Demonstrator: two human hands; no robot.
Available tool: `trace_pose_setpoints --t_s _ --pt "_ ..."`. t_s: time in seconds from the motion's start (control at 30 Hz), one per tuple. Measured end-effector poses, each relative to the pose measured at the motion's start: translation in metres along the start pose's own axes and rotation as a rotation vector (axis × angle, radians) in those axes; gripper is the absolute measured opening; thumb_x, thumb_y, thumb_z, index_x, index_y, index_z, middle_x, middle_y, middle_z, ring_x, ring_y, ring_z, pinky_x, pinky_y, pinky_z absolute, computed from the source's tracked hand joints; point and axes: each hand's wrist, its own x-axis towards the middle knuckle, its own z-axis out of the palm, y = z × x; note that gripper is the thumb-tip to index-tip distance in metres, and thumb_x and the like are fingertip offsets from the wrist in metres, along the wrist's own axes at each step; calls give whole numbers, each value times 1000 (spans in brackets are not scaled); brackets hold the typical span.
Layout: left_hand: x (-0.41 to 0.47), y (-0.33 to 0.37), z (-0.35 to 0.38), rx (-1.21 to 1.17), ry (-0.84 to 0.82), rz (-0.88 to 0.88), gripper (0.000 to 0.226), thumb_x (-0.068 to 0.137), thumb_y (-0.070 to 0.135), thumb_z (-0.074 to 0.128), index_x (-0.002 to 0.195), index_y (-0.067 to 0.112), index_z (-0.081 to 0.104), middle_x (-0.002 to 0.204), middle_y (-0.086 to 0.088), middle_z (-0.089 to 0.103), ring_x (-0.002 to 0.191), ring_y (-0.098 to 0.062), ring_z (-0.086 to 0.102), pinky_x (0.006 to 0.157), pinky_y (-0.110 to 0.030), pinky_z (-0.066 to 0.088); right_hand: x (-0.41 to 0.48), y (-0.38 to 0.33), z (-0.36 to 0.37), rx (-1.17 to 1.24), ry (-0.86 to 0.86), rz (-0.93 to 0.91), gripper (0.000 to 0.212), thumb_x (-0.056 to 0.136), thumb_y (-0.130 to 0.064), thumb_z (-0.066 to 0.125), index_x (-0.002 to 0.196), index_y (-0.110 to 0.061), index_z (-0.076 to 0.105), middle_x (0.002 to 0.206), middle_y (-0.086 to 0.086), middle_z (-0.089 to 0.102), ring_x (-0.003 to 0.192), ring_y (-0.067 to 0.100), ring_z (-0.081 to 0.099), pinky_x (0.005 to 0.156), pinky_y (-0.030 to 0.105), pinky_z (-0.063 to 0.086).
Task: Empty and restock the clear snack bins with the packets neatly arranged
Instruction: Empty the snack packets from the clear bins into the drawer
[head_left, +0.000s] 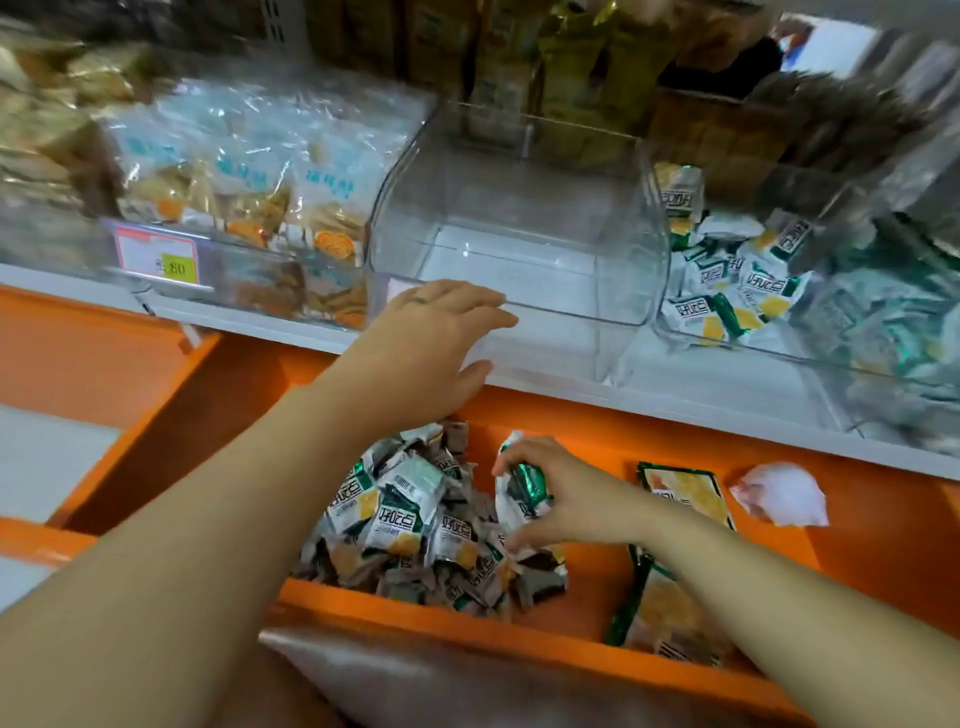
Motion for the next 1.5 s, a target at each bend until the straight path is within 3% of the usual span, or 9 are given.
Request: trace_pose_setpoints --t_s 0.13,0.27,0.53,0.73,0.97,1.1,1.23,1.37,1.5 --pt "6 -2 -2 -8 33 30 47 94 31 52 140 29 44 146 9 41 135 -17 34 111 -34 23 64 6 34 64 36 42 71 74 -30 80 134 -33 41 147 -2 22 137 20 25 111 31 24" --pt "10 -6 -1 -14 32 20 46 95 31 50 140 31 43 145 12 40 134 -16 32 110 -33 21 101 4 53 36 20 -25 96 79 -52 70 149 -44 6 161 -5 0 148 18 2 119 49 12" --pt "10 -1 0 -14 49 6 46 94 29 52 140 29 45 140 7 44 130 -20 37 109 -36 23 53 -12 19 50 -43 11 73 87 -35 67 149 -34 26 154 -10 28 136 13 37 109 31 36" --pt "21 22 5 -79 98 29 39 88 30 47 123 23 62 123 1 59 113 -25 55 99 -43 41 -47 -14 -49 53 245 -15 37 88 -28 67 123 -33 58 110 -25 59 101 -6 57 86 13 48" --pt "78 99 -3 -222 219 190 31 88 23 49 114 19 66 112 1 63 103 -22 59 89 -40 49 -129 22 -151 110 776 -53 26 87 -9 66 96 -33 63 97 -9 68 84 6 61 76 16 48" --pt "134 126 -7 -179 110 198 31 95 25 55 125 25 58 126 5 55 118 -15 50 96 -35 44 -144 69 -198 -176 1095 116 25 85 -17 70 110 -17 68 111 -2 62 109 16 54 97 29 39" --pt "203 132 3 -126 -65 155 46 93 28 58 137 26 46 138 0 46 127 -18 43 101 -30 36 -149 112 -226 -158 1050 304 40 88 -16 67 127 -15 60 136 10 52 126 22 46 103 27 33" --pt "266 126 13 -88 -234 2 52 90 28 63 137 14 46 139 -11 48 128 -25 43 102 -32 37 -146 133 -238 20 1105 229 29 90 -10 64 118 -15 67 76 -12 59 46 -7 50 50 6 36" --pt "303 129 27 42 -300 -161 28 92 35 60 76 14 51 71 -4 46 74 -22 47 57 -27 33 -141 147 -247 153 1157 190 20 86 -10 68 106 -15 72 49 -25 52 41 -9 48 42 8 33"
